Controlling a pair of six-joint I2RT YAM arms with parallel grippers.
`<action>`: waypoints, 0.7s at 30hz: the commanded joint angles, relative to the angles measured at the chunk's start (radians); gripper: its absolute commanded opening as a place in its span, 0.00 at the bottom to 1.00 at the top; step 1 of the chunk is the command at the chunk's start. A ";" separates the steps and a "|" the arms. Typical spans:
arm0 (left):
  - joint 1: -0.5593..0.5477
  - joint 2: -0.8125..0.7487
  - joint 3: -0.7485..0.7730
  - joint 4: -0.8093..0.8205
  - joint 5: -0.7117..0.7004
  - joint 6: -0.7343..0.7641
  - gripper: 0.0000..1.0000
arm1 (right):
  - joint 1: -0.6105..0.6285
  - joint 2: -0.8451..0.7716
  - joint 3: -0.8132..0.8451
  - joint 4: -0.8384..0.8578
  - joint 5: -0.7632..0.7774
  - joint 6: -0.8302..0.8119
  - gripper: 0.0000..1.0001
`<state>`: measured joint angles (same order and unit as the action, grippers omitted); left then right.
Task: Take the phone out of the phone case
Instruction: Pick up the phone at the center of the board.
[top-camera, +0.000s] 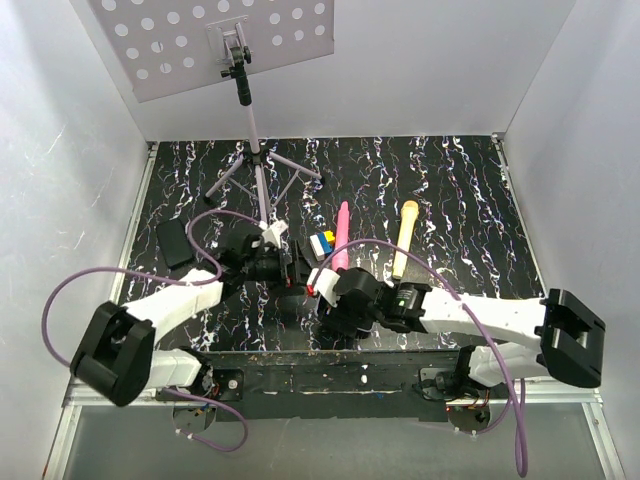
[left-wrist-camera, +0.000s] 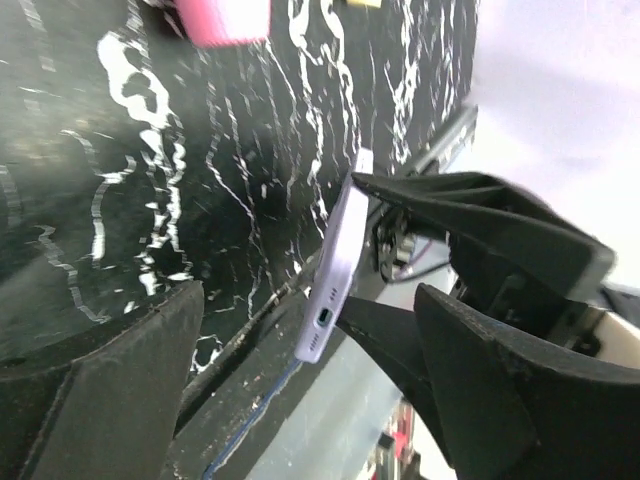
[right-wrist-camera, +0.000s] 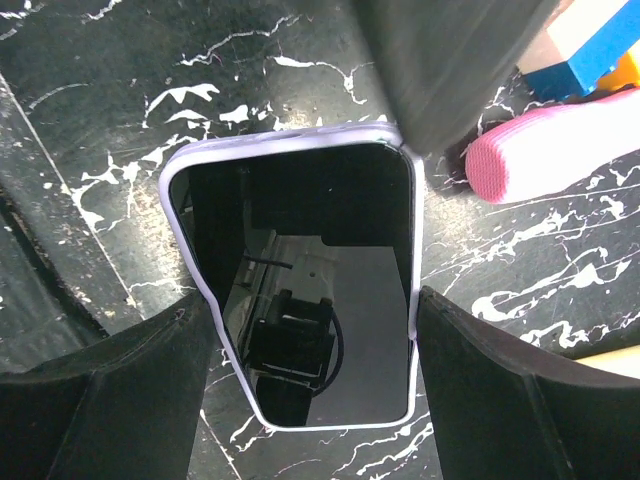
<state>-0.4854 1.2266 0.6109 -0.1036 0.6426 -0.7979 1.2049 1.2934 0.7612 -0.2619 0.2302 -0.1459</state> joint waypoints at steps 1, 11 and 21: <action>-0.070 0.085 0.039 0.159 0.132 -0.033 0.82 | 0.001 -0.085 -0.019 0.110 -0.012 0.006 0.01; -0.177 0.169 0.059 0.193 0.144 -0.015 0.59 | -0.001 -0.146 -0.010 0.110 -0.025 0.022 0.01; -0.185 0.156 0.104 0.165 0.135 0.011 0.05 | 0.001 -0.103 0.038 0.075 0.027 0.043 0.01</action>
<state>-0.6670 1.4288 0.6666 0.0650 0.7757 -0.8062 1.2045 1.1835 0.7372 -0.2352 0.2180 -0.1272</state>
